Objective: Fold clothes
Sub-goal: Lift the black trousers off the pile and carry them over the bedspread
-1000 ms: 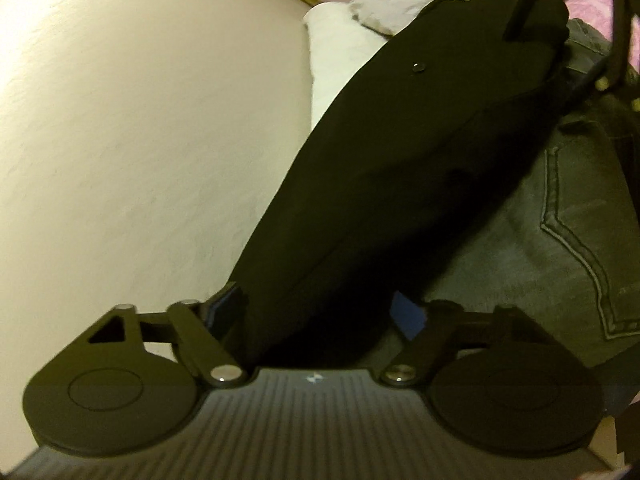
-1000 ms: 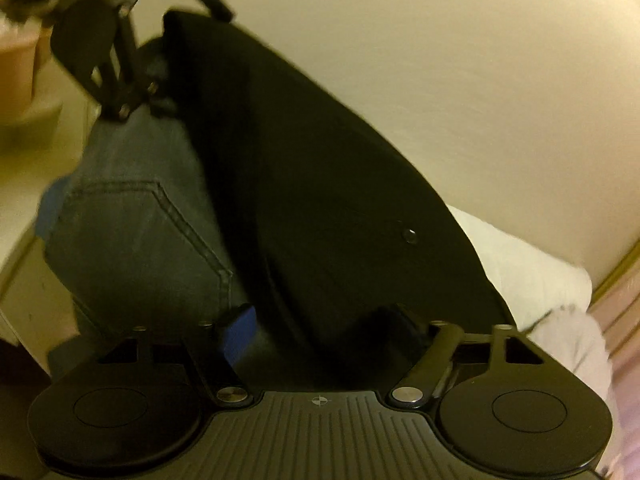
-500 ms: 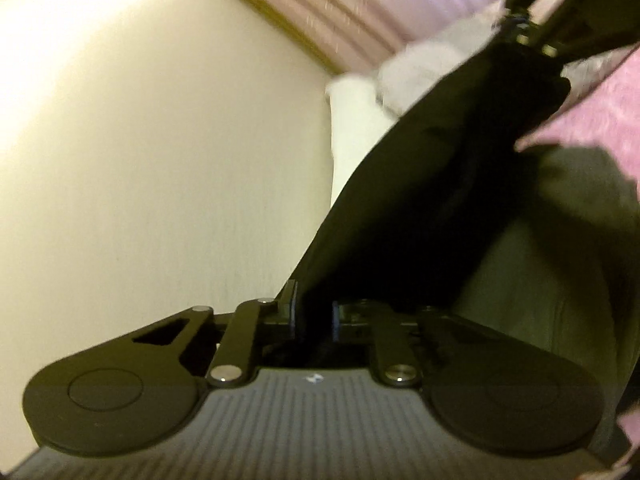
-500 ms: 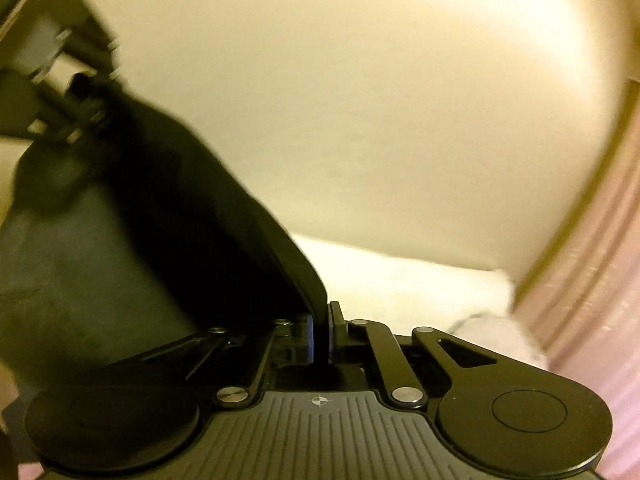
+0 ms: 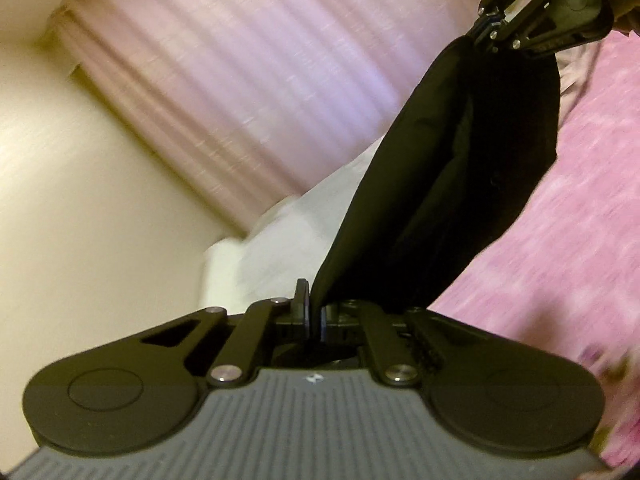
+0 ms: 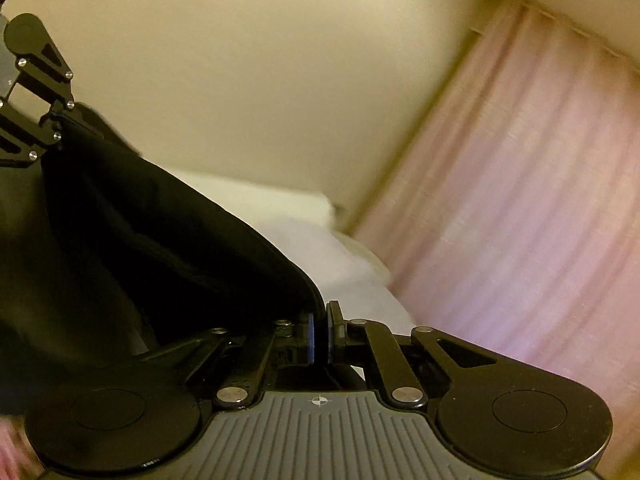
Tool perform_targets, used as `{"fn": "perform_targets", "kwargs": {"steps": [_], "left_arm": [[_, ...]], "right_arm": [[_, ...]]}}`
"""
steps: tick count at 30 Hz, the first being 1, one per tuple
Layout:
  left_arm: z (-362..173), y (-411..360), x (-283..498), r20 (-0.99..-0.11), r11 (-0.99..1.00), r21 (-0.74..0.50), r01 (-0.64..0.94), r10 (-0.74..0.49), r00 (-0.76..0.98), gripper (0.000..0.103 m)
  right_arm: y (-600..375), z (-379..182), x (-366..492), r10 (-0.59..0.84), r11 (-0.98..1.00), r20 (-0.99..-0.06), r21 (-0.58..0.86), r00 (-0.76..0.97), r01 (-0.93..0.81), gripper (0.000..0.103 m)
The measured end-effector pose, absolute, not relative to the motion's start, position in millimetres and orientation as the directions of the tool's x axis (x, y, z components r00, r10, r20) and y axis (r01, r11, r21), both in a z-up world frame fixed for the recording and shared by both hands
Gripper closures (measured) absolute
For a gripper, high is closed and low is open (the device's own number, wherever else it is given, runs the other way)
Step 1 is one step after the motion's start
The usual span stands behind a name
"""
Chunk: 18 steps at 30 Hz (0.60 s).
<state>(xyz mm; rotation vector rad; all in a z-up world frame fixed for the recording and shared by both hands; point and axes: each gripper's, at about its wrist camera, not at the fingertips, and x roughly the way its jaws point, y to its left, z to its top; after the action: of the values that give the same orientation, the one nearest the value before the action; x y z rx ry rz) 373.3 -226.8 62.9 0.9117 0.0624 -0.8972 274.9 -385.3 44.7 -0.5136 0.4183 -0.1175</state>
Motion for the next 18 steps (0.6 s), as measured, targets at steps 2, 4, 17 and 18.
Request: {"fn": "perform_targets", "kwargs": {"steps": [2, 4, 17, 18], "left_arm": [[55.6, -272.6, 336.5, -0.408, 0.266, 0.637, 0.723, -0.679, 0.61, 0.099], [47.7, -322.2, 292.1, -0.417, 0.24, 0.609, 0.756, -0.714, 0.562, 0.099], [-110.4, -489.0, 52.4, -0.759, -0.329, 0.275, 0.903, -0.651, -0.006, 0.083], [-116.1, -483.6, 54.2, -0.772, -0.347, 0.258, 0.901, -0.635, -0.023, 0.081]], "right_arm": [[-434.1, 40.0, 227.2, -0.274, 0.843, -0.355, -0.536, 0.894, 0.045, 0.099], [-481.6, 38.1, 180.1, -0.337, 0.815, -0.351, -0.574, 0.874, 0.084, 0.099], [-654.5, -142.9, -103.9, -0.646, 0.76, -0.671, -0.61, 0.364, 0.224, 0.09], [-657.1, -164.4, -121.1, -0.633, 0.774, -0.716, -0.584, 0.294, 0.246, 0.089]]}}
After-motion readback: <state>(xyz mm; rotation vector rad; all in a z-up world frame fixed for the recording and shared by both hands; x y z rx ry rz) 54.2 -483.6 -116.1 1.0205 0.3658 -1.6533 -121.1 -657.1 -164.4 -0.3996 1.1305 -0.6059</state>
